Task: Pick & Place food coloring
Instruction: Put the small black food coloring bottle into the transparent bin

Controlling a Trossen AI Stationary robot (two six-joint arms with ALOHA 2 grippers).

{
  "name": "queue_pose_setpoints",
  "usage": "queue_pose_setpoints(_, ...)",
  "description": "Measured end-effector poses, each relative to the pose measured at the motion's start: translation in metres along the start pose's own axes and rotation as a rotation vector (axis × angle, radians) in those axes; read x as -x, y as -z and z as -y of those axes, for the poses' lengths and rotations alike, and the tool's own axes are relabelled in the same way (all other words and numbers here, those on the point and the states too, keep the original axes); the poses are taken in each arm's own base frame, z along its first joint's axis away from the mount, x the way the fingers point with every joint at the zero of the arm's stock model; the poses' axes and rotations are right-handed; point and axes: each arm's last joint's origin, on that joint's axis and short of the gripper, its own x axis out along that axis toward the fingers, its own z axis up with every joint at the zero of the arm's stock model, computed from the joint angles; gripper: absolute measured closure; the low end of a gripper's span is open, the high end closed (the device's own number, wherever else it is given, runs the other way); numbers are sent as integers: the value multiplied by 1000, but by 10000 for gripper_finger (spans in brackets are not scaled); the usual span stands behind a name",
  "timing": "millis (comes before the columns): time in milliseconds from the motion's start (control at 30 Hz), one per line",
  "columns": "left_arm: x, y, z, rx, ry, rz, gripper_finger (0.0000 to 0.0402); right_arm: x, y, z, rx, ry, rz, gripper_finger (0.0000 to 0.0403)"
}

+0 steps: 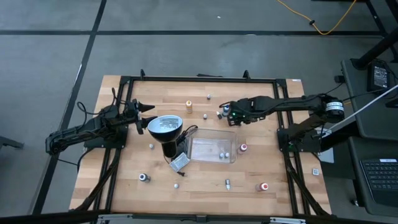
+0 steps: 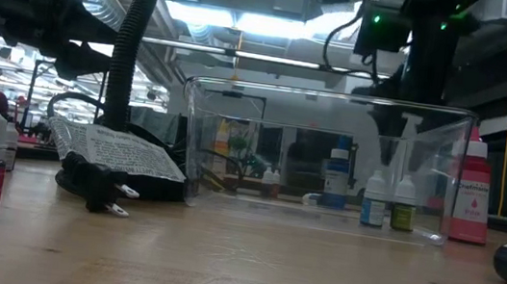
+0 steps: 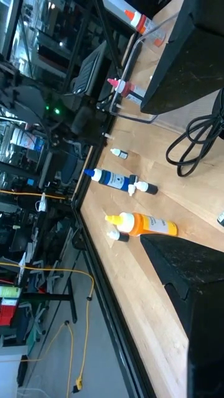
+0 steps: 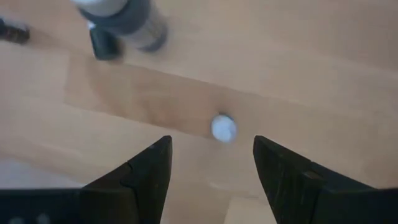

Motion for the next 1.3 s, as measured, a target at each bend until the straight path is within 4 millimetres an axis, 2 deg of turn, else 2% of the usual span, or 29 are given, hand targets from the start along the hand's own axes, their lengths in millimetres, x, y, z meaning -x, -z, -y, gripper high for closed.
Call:
queue_pose_setpoints(200, 0, 0, 0, 0, 0, 0, 80, -17, -4, 2, -23, -3, 6, 176)
queue_pose_setpoints(500, 0, 0, 0, 0, 0, 0, 80, -37, 1, 6, -18, 9, -30, 176)
queue_pose_setpoints(733, 0, 0, 0, 0, 0, 0, 80, -43, 2, 4, 0, -1, -44, 177)
queue_pose_setpoints(833, 0, 0, 0, 0, 0, 0, 80, -43, 1, 5, -5, 0, -46, 194)
queue_pose_setpoints(1300, 0, 0, 0, 0, 0, 0, 80, -43, 0, 5, -6, -4, -54, 321)
